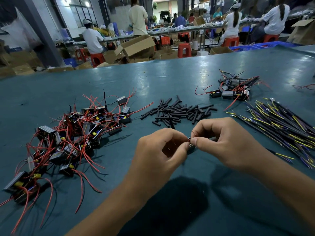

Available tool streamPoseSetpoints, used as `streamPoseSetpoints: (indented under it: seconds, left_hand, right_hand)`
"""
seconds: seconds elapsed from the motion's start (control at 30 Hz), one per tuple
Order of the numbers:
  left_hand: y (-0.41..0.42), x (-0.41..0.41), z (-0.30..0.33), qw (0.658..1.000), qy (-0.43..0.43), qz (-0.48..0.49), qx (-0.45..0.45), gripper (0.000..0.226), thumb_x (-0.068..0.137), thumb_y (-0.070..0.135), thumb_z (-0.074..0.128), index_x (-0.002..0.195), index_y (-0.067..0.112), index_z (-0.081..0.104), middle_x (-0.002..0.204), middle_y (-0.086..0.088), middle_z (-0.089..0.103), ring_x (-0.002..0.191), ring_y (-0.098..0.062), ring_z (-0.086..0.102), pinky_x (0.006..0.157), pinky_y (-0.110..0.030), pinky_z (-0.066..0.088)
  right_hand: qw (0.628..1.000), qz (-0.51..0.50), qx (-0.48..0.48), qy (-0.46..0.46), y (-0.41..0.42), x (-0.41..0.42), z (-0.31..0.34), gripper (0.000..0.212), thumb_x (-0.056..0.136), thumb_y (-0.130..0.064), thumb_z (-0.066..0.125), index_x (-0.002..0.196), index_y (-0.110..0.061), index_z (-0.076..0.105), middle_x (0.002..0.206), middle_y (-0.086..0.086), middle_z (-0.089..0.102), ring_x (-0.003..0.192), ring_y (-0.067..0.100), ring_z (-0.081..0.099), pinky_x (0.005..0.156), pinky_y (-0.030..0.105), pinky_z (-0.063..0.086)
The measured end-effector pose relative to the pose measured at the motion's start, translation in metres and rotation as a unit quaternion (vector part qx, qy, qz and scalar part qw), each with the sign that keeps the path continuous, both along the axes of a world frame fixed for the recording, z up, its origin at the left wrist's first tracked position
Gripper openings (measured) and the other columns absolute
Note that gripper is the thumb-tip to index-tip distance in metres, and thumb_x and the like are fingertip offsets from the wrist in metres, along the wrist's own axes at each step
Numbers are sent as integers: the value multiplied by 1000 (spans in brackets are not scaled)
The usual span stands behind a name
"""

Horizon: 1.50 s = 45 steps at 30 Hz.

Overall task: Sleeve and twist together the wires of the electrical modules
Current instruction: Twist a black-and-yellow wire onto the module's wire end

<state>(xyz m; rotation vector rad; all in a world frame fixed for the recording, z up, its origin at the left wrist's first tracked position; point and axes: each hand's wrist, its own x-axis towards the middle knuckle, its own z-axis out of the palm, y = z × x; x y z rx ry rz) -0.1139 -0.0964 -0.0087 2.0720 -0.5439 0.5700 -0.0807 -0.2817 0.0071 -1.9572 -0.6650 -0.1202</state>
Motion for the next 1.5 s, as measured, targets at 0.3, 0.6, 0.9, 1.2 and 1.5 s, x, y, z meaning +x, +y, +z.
streamPoseSetpoints:
  seconds: [0.3,0.6,0.9,1.2,1.5]
  left_hand:
    - [1,4,-10,976,-199,5,89,4,90,5,72,92,4,74,85,-3,67,70,-15,61,65,-28,51]
    - [-9,1,-7,999,6,1,-39,7,82,13,68,78,11,72,64,3,65,55,-8,56,52,-26,45]
    - [-5,5,2,804,473,-141,-332,9,82,10,61,80,7,70,61,-1,55,46,-6,40,41,-16,32]
    - [0,3,-6,998,-57,17,17,4,86,12,70,86,13,74,74,6,67,64,-11,60,59,-27,49]
    - [-3,6,-13,958,-245,16,150,9,94,7,68,97,2,76,90,-7,70,76,-22,66,67,-34,54]
  right_hand:
    - [999,15,33,32,-2,-2,4,15,83,-9,71,70,-14,68,71,13,69,62,24,57,61,41,47]
    - [989,-7,-62,-136,-1,-4,2,8,77,-17,67,71,-19,62,64,-9,58,56,2,48,55,13,37]
    - [954,10,-169,-248,-3,-4,1,4,78,-16,66,77,-16,62,73,-15,50,62,3,41,59,16,35]
    - [997,-37,-49,-47,-4,2,1,15,79,-21,70,66,-22,63,56,-8,57,48,3,42,49,15,34]
    - [995,-12,1,95,-5,2,7,21,84,-8,68,64,-13,67,51,-8,48,47,5,34,45,16,28]
